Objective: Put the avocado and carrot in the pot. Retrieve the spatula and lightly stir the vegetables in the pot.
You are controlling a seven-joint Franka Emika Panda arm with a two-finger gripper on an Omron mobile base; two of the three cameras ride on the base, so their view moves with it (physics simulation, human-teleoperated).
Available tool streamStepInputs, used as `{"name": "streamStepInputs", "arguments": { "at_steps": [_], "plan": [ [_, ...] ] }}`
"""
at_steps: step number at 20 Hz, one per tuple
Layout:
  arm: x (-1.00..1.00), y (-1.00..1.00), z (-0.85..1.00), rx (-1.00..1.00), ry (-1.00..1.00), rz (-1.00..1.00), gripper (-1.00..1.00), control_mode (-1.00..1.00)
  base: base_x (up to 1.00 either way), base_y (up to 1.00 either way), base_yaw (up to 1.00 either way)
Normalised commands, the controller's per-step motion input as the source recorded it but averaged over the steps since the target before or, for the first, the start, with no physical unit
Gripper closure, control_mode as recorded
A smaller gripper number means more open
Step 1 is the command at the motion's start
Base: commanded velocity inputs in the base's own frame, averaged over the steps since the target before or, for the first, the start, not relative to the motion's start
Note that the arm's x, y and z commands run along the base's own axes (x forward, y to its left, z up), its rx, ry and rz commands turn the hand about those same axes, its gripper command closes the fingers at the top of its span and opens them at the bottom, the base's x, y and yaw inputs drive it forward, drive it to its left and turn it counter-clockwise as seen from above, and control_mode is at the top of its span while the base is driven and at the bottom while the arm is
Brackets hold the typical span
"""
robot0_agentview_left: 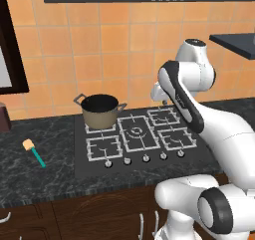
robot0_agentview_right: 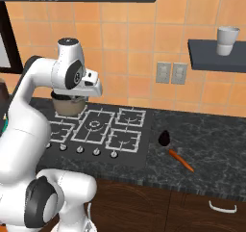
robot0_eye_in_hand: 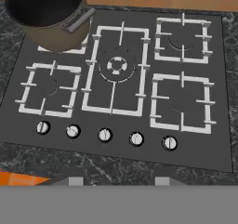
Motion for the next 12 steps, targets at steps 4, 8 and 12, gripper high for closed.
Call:
{"name": "streamStepInputs", "arguments": {
  "at_steps": [4, 8, 12],
  "plan": [
    [-0.32, 0.0, 0.0, -0.07, -0.02, 0.0, -1.0, -1.0, 0.0, 0.0, 0.0],
    [-0.48, -0.22, -0.2, -0.2, -0.02, -0.06, -1.0, -1.0, 0.0, 0.0, 0.0],
    [-0.06, -0.79, -0.36, -0.18, 0.0, -0.12, -1.0, -1.0, 0.0, 0.0, 0.0]
  ]
}}
